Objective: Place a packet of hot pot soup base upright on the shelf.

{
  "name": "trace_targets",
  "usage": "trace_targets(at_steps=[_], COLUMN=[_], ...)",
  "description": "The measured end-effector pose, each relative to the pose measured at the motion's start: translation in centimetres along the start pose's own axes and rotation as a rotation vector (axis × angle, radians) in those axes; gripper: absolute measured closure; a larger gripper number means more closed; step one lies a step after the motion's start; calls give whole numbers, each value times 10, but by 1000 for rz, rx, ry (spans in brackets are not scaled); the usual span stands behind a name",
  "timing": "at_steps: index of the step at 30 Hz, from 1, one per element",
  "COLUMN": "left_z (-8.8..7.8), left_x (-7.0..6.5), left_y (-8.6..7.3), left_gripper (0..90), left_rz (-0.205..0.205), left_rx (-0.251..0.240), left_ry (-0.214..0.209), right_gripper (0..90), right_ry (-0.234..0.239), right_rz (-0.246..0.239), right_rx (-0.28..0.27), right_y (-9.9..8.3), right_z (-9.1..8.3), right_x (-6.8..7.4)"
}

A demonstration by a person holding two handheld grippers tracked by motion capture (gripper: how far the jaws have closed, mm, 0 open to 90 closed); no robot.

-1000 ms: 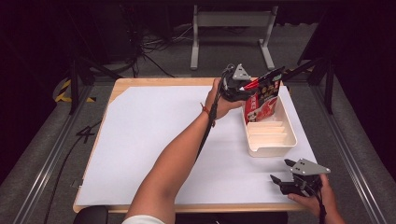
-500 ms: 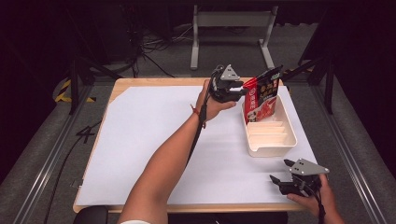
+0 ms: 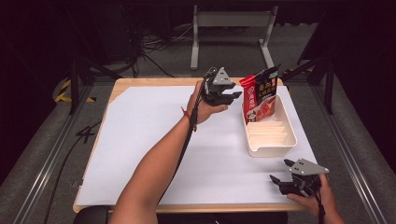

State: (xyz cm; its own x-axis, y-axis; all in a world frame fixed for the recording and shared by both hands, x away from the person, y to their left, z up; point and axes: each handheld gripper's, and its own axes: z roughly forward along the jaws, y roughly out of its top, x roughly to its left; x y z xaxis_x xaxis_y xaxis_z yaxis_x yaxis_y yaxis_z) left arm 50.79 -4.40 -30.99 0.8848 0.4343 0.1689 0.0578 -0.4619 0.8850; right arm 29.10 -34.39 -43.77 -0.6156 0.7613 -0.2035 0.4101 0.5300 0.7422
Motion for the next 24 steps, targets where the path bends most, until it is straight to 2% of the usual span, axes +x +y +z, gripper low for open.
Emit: trace_targets(at_steps=[11,16,18,20,24], left_z=[-19,-32,-37,-42,-52], left_x=[-4,-2,-1,-1,0], left_y=[-13,-21,-26,-31,-42], left_gripper=[536,486,450,444,412], left_rz=[28,62,53,66,61], left_rx=[39,85,97,107,122], left_ry=[11,46,58,64,81], right_gripper=[217,217,217,217,217], right_ry=[4,1,-2,-2,-7], right_rz=[9,11,14,15,15], right_rx=[-17,-12,-12,-14,-18], right_y=[1,0,0,0,-1], right_z=[-3,-3,-3,-3,-3], right_x=[0,1,0,0,0])
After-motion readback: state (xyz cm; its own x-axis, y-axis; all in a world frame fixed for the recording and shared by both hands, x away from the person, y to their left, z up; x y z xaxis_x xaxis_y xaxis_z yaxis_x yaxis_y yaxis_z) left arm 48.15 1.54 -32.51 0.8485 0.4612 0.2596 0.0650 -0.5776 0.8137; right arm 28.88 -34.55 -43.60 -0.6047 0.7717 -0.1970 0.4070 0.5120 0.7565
